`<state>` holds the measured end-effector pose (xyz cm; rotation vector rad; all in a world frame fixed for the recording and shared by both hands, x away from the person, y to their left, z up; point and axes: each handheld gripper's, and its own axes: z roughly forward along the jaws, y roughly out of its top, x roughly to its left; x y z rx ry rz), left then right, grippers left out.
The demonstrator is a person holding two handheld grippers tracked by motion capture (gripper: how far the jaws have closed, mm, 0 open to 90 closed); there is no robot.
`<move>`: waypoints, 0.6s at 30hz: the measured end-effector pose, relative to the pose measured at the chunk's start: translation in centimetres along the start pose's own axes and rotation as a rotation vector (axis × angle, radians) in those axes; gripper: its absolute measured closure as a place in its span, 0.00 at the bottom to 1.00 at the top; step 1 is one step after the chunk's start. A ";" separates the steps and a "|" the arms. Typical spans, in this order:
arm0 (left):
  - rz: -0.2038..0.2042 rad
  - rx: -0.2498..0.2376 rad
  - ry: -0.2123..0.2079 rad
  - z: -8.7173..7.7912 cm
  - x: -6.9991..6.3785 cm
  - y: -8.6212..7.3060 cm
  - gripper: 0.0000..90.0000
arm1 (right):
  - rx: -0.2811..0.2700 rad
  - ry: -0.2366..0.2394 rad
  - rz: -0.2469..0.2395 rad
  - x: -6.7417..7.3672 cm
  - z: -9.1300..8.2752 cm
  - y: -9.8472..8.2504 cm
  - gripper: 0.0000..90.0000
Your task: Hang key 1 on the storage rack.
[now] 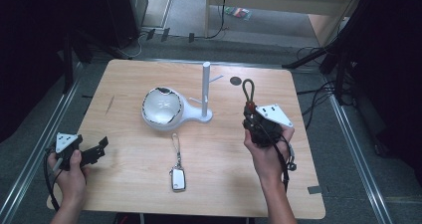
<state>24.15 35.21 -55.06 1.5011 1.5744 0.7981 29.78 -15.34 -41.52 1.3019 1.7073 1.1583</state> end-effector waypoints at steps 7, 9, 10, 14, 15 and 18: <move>-0.008 -0.002 -0.001 0.0 0.0 0.0 0.09 | -0.005 0.043 -0.013 0.7 1.0 0.5 0.79; -0.008 -0.002 -0.001 0.0 0.0 0.0 0.09 | -0.017 0.031 -0.034 0.9 1.3 0.6 0.78; -0.005 -0.002 0.000 0.0 0.0 0.0 0.09 | -0.025 0.032 -0.040 1.0 1.4 0.7 0.78; -0.006 0.000 0.000 0.0 0.0 0.0 0.09 | -0.052 0.029 -0.083 1.3 2.0 0.9 0.78; -0.007 -0.001 0.000 0.0 0.0 0.0 0.09 | -0.058 0.033 -0.084 1.4 2.1 1.0 0.78; -0.007 -0.003 -0.002 0.0 0.0 0.0 0.09 | -0.068 0.038 -0.096 1.5 2.5 1.1 0.77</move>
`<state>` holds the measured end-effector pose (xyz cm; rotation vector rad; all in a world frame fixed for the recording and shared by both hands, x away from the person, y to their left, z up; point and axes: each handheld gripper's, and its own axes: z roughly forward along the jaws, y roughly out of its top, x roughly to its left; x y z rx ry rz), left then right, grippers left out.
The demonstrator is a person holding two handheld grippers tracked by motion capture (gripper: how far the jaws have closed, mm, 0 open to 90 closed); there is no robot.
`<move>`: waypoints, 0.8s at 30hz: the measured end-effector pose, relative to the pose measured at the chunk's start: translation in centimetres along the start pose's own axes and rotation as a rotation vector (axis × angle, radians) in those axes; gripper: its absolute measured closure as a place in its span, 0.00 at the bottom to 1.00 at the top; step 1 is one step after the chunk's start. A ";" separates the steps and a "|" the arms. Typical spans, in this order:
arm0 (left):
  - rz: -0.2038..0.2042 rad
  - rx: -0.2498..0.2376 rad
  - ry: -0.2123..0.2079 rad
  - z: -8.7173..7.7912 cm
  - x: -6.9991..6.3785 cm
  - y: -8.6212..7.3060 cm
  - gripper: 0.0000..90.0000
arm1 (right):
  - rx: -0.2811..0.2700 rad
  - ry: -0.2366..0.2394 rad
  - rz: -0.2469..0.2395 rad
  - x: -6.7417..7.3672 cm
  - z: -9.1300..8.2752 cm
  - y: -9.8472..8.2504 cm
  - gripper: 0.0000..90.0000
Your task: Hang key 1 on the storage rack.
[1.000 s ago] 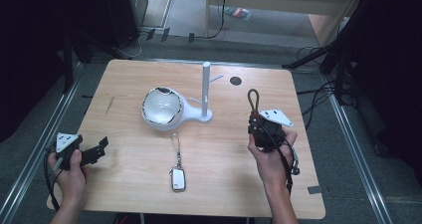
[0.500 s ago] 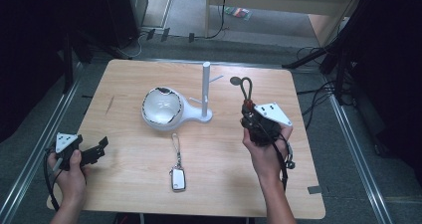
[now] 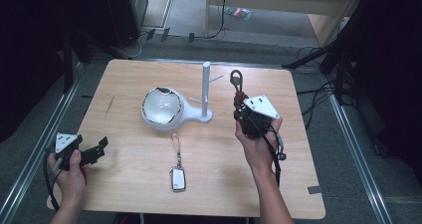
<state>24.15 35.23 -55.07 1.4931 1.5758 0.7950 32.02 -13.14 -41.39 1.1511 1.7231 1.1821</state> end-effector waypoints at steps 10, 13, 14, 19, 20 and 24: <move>0.004 0.000 0.000 0.0 0.0 0.0 0.09 | -0.027 0.071 0.012 -0.6 1.1 -0.1 0.77; 0.005 0.000 0.001 0.0 0.0 0.0 0.09 | -0.008 0.151 0.047 -1.4 1.4 -0.1 0.77; 0.002 0.000 0.000 0.0 0.0 0.0 0.09 | 0.002 0.177 0.054 -1.6 1.4 -0.1 0.77; 0.007 0.003 0.000 0.0 0.0 0.0 0.09 | 0.032 0.267 0.112 -2.3 2.3 -0.1 0.76; 0.007 0.003 0.000 0.0 0.0 0.0 0.09 | 0.038 0.280 0.118 -2.4 2.6 -0.1 0.77; 0.005 0.002 0.000 0.0 0.0 0.0 0.09 | 0.057 0.322 0.159 -2.5 3.3 -0.1 0.77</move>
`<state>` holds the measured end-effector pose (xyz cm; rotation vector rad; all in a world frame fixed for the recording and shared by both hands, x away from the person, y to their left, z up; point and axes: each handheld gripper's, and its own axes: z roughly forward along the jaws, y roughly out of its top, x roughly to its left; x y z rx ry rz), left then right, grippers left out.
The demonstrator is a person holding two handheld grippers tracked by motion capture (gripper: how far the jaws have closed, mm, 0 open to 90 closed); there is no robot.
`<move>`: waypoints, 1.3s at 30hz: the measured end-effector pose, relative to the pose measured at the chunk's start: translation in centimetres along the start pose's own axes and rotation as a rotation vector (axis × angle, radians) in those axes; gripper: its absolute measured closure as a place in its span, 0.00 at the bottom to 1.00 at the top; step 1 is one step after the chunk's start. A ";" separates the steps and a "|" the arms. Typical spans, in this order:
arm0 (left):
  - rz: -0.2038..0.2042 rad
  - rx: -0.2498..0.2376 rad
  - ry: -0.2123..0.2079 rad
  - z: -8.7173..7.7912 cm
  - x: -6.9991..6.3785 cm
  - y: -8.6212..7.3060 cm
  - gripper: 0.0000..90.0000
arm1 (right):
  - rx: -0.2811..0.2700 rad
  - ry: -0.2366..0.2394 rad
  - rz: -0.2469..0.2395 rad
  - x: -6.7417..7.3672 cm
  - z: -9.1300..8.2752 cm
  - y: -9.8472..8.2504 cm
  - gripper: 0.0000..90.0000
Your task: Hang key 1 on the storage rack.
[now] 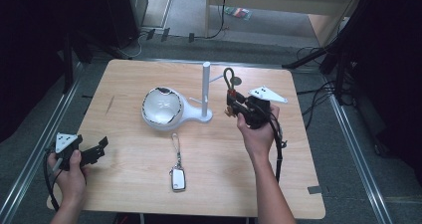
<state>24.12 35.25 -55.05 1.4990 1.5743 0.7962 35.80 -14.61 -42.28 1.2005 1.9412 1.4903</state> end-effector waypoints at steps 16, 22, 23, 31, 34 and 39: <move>-0.002 -0.001 -0.001 0.0 0.0 0.0 0.09 | 0.046 0.075 0.056 -0.2 1.8 -0.2 0.76; 0.003 0.000 -0.002 0.0 0.1 0.0 0.09 | 0.054 0.089 0.055 0.0 2.3 0.0 0.76; 0.003 0.000 -0.003 0.0 0.1 0.0 0.09 | 0.058 0.089 0.058 0.0 2.3 0.0 0.76; -0.001 0.000 -0.004 0.0 0.1 0.0 0.09 | 0.097 0.105 0.067 -0.2 3.0 -0.4 0.75; -0.001 0.000 -0.003 0.0 0.1 0.0 0.09 | 0.100 0.108 0.060 0.0 3.2 -0.5 0.74; -0.001 0.000 -0.003 0.0 0.1 0.0 0.09 | 0.099 0.106 0.047 0.2 3.1 -0.5 0.71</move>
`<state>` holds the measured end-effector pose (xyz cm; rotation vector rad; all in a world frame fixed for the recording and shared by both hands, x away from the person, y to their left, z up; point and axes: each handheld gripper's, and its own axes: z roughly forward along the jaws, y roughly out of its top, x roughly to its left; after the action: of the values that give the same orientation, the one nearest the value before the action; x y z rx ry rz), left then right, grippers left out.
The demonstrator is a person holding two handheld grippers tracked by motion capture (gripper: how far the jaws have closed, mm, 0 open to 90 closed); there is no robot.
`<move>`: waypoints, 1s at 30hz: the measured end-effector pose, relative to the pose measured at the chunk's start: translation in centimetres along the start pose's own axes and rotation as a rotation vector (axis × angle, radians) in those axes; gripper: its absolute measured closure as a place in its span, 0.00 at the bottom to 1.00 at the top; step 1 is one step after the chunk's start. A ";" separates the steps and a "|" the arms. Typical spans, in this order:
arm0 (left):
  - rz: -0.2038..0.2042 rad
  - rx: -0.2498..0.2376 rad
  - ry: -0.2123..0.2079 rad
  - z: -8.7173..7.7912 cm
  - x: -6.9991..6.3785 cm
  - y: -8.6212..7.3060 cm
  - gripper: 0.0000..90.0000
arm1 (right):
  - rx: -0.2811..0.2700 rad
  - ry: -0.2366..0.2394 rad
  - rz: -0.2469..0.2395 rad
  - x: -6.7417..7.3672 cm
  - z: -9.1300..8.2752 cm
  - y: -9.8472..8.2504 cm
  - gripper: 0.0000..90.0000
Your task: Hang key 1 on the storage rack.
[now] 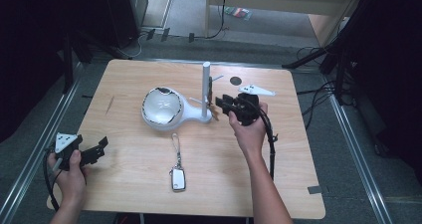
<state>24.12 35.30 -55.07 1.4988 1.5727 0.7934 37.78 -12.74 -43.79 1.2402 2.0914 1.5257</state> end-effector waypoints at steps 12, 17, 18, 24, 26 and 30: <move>0.000 -0.001 0.003 0.0 0.0 0.0 0.09 | 0.027 -0.064 -0.086 1.9 -0.8 -0.2 0.67; 0.000 -0.002 0.003 0.0 0.0 0.0 0.09 | 0.058 -0.101 -0.125 3.0 -0.8 -0.2 0.65; 0.000 -0.001 0.003 0.0 0.0 0.0 0.09 | 0.065 -0.112 -0.132 3.2 -0.8 -0.2 0.65; 0.002 0.001 -0.001 0.0 0.1 0.0 0.09 | 0.133 -0.139 -0.166 4.2 -0.3 -0.5 0.64; -0.001 0.000 0.000 0.0 0.0 0.0 0.09 | 0.156 -0.149 -0.168 4.5 -0.2 -0.6 0.63; -0.002 0.001 -0.002 0.0 0.0 0.0 0.09 | 0.174 -0.177 -0.180 5.3 0.0 -0.7 0.60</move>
<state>24.10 35.34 -55.05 1.4986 1.5727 0.7898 34.24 -8.76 -43.04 1.1597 2.1873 1.1358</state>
